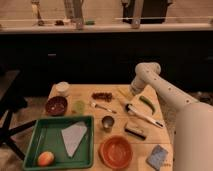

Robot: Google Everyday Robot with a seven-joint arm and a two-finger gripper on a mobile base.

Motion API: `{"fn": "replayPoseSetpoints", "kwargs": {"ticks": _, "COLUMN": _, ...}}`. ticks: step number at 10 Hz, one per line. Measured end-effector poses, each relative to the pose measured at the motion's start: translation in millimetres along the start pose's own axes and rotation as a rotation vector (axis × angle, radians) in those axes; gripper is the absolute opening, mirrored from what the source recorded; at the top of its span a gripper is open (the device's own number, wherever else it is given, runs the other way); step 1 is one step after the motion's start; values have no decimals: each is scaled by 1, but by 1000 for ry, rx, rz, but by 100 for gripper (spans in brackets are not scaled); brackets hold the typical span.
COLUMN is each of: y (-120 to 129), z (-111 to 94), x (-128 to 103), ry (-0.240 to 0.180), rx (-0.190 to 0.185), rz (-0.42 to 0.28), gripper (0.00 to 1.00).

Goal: Place banana in plastic cup

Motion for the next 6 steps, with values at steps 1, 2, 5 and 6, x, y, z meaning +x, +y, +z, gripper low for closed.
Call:
{"fn": "replayPoseSetpoints", "kwargs": {"ticks": 1, "y": 4, "z": -6, "x": -2, "ry": -15, "rx": -2, "rz": -18, "gripper": 0}}
{"fn": "replayPoseSetpoints", "kwargs": {"ticks": 2, "y": 10, "z": -11, "x": -4, "ry": -33, "rx": -6, "rz": -44, "gripper": 0}}
{"fn": "replayPoseSetpoints", "kwargs": {"ticks": 5, "y": 44, "z": -32, "x": -26, "ry": -89, "rx": -20, "rz": -152, "gripper": 0}}
{"fn": "replayPoseSetpoints", "kwargs": {"ticks": 6, "y": 66, "z": -37, "x": -40, "ry": -106, "rx": -31, "rz": -208, "gripper": 0}}
